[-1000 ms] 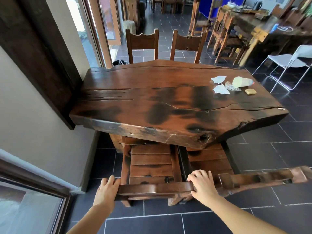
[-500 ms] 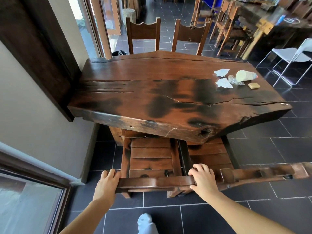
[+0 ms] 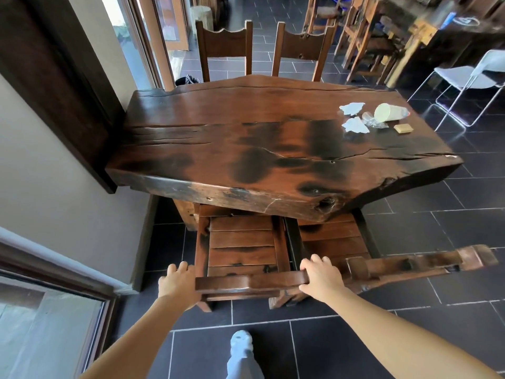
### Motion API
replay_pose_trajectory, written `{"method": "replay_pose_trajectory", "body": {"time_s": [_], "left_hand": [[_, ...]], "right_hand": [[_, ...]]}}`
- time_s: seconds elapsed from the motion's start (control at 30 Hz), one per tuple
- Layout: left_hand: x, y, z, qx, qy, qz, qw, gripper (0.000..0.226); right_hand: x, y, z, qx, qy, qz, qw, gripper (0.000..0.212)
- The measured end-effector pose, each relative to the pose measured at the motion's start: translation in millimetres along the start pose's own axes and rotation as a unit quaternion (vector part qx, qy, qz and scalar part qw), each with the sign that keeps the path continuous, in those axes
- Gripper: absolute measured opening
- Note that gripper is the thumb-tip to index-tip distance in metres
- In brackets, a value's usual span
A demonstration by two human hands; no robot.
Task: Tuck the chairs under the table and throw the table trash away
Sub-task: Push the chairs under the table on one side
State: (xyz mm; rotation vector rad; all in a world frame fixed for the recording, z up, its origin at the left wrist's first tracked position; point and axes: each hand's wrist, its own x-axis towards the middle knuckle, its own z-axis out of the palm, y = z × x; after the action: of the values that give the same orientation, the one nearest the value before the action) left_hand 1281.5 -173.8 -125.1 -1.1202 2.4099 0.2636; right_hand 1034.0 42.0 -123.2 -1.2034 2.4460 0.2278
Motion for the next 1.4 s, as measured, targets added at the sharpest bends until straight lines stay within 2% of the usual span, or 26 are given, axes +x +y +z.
{"method": "replay_pose_trajectory", "body": {"time_s": [0.07, 0.13, 0.23, 0.3, 0.43, 0.53, 0.67, 0.73, 0.87, 0.97, 1.1, 1.2, 1.4], "left_hand": [[5.7, 7.8, -15.7, 0.077, -0.045, 0.026, 0.996, 0.063], [13.4, 14.5, -28.0, 0.119, -0.079, 0.039, 0.989, 0.055], [26.5, 26.6, -39.1, 0.101, -0.132, 0.062, 0.984, 0.051], [32.7, 43.0, -38.3, 0.048, -0.16, 0.101, 0.981, 0.064], [29.3, 106.9, -36.4, -0.001, -0.135, 0.193, 0.972, 0.066], [25.6, 165.9, -40.5, -0.014, -0.111, 0.252, 0.961, 0.071], [20.8, 226.3, -36.9, -0.043, -0.107, 0.312, 0.943, 0.071], [17.8, 246.3, -29.7, -0.051, -0.091, 0.303, 0.947, 0.071], [10.0, 273.9, -16.8, 0.006, -0.06, 0.213, 0.975, 0.067], [7.0, 283.9, -17.1, 0.032, -0.05, 0.156, 0.986, 0.06], [4.1, 288.9, -16.5, 0.016, -0.034, 0.11, 0.993, 0.055], [-1.8, 290.9, -11.2, -0.025, -0.039, 0.069, 0.997, 0.052], [0.2, 296.0, -11.6, -0.03, -0.031, 0.06, 0.997, 0.049]], "right_hand": [[-0.4, 0.9, -4.6, 0.007, -0.024, -0.012, 1.0, 0.05], [-2.1, 5.8, -10.0, 0.002, -0.053, -0.036, 0.998, 0.055], [-7.5, 19.7, -14.0, 0.004, -0.047, -0.062, 0.997, 0.064], [-15.6, 33.7, -10.2, -0.026, 0.001, -0.085, 0.996, 0.071], [-30.5, 73.3, -1.5, -0.04, 0.05, -0.037, 0.997, 0.086], [-32.7, 106.6, -4.1, -0.029, 0.035, 0.014, 0.999, 0.093], [-30.4, 140.0, -8.9, -0.021, -0.004, -0.008, 1.0, 0.092], [-25.9, 148.2, -12.9, -0.006, -0.015, -0.042, 0.999, 0.087], [-11.1, 153.8, -21.4, 0.001, -0.037, -0.115, 0.993, 0.078], [-4.8, 149.7, -15.4, 0.029, -0.064, -0.121, 0.99, 0.082], [-0.4, 152.8, -2.1, 0.018, -0.024, -0.141, 0.99, 0.08], [2.0, 159.4, -3.2, -0.004, -0.038, -0.183, 0.982, 0.08], [8.1, 172.3, -9.4, -0.029, -0.011, -0.241, 0.97, 0.074]]}}
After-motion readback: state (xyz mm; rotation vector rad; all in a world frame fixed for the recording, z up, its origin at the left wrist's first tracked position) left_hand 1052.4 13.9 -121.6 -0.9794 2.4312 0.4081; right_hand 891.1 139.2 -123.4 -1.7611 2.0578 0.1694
